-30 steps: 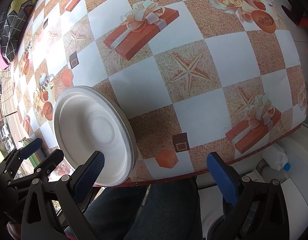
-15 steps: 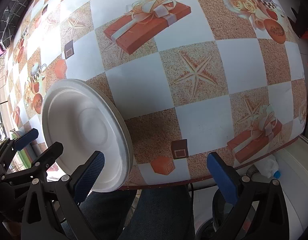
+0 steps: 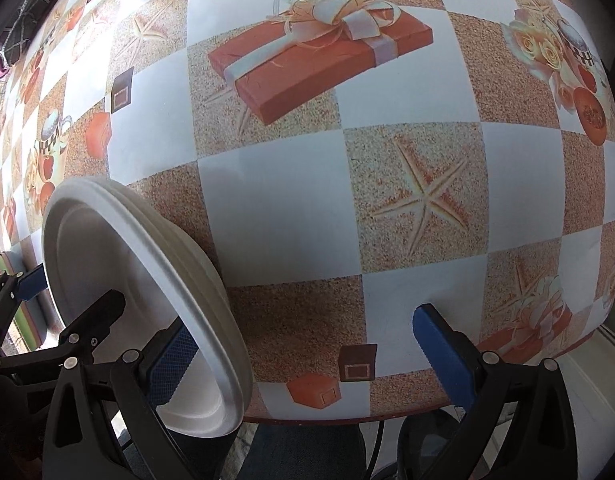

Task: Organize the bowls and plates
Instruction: 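Carry the bowl stack with both grippers toward the plate stack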

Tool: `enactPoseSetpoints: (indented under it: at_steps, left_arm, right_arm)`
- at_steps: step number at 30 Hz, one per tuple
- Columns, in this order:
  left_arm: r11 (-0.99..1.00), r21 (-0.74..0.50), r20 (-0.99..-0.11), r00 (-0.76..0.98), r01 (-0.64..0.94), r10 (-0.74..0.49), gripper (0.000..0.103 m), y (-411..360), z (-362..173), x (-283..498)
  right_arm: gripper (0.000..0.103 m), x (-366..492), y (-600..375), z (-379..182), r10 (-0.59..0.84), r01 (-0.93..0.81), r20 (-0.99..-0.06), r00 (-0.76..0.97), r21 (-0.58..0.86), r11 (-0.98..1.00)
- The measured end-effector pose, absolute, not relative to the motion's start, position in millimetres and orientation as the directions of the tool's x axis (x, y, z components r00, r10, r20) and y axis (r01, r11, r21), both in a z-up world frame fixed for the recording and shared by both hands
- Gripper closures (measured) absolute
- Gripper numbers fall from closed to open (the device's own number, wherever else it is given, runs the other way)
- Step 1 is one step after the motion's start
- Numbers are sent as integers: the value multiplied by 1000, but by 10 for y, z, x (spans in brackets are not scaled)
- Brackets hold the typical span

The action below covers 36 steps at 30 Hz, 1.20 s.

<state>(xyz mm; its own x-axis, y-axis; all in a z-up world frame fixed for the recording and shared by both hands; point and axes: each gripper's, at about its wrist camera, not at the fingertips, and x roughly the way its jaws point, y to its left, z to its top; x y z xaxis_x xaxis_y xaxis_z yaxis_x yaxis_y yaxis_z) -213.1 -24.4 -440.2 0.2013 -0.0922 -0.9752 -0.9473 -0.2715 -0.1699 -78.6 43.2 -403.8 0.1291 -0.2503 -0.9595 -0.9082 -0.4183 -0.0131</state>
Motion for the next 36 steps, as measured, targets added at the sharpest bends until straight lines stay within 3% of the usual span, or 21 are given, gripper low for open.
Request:
enactPoseSetpoints:
  at_steps: [9, 26, 28, 30, 34, 36]
  left_arm:
    - [-252, -160, -974, 194, -954, -116, 0, -379, -4655, -1961]
    - [-302, -154, -967, 207, -941, -152, 0, -152, -4730, -1982]
    - [-290, -156, -969, 203, -944, -141, 4, -140, -4704, -1951]
    - [-254, -164, -971, 202, -953, -128, 16, -119, -4634, -1883]
    - [-204, -189, -971, 213, -961, -103, 39, -72, -4533, -1747]
    - [-179, -218, -968, 236, -959, -86, 62, -39, -4490, -1679]
  right_arm:
    - [0, -914, 486, -4110, -263, -907, -953, 153, -30, -421]
    - [0, -1006, 593, -4193, -275, -905, -947, 164, -33, -425]
    - [0, -1022, 588, -4197, -278, -901, -946, 169, -34, -433]
    - [2, -1055, 567, -4190, -274, -895, -946, 174, -36, -445]
    - [22, -1168, 503, -4104, -263, -887, -952, 157, -19, -461]
    - [38, -1239, 467, -4055, -264, -884, -955, 136, 4, -468]
